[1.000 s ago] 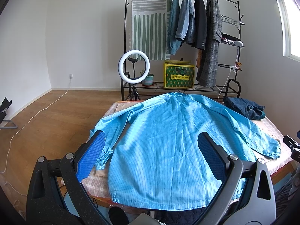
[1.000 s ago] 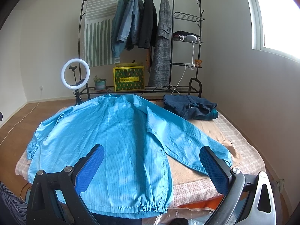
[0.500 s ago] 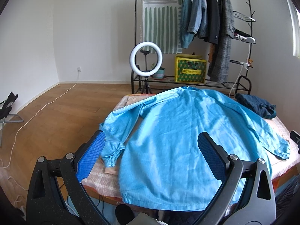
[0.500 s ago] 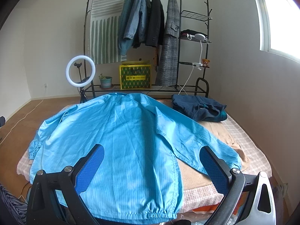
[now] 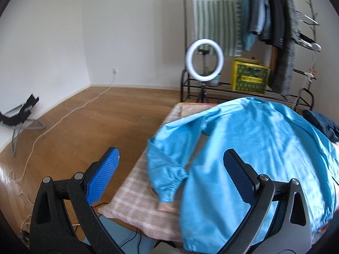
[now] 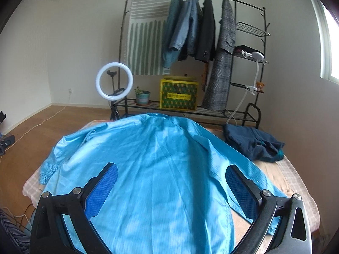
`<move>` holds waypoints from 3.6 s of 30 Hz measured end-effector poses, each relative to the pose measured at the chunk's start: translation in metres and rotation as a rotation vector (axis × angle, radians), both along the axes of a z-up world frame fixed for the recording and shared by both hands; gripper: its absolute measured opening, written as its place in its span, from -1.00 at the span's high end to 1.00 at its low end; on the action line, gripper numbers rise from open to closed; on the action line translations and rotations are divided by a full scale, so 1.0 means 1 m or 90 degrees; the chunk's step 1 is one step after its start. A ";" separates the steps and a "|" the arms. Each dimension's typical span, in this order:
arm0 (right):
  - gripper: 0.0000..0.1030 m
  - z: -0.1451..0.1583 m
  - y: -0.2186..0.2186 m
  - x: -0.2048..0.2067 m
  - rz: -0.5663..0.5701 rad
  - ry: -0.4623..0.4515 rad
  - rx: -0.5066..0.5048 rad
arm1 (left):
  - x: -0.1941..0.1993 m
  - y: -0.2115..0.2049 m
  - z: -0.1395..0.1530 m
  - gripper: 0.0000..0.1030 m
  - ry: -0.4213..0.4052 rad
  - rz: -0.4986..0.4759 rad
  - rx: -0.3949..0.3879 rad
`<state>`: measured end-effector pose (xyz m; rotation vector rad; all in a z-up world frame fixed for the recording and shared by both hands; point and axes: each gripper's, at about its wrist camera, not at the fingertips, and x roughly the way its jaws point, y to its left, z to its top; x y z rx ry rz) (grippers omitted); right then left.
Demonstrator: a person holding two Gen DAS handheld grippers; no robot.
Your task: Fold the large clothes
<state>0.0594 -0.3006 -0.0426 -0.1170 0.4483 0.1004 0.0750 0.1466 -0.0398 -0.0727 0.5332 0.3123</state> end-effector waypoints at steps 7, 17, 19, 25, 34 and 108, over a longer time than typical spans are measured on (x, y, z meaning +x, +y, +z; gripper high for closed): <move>-0.99 -0.009 0.025 0.043 0.071 -0.027 0.039 | 0.049 0.079 -0.038 -0.63 0.074 0.021 -0.150; -0.66 -0.050 0.045 0.115 0.112 0.108 0.051 | 0.129 0.120 -0.120 -0.53 0.237 0.007 -0.385; -0.49 -0.062 0.042 0.125 0.115 0.154 0.076 | 0.146 0.123 -0.129 -0.53 0.253 0.015 -0.393; -0.40 -0.081 0.047 0.136 0.120 0.212 0.091 | 0.188 0.124 -0.157 -0.55 0.315 0.061 -0.384; -0.40 -0.094 0.066 0.140 0.126 0.226 0.048 | 0.222 0.128 -0.197 -0.55 0.382 0.116 -0.335; -0.07 -0.191 0.178 0.054 0.407 0.532 0.178 | 0.053 0.025 -0.139 0.21 0.339 -0.273 -0.436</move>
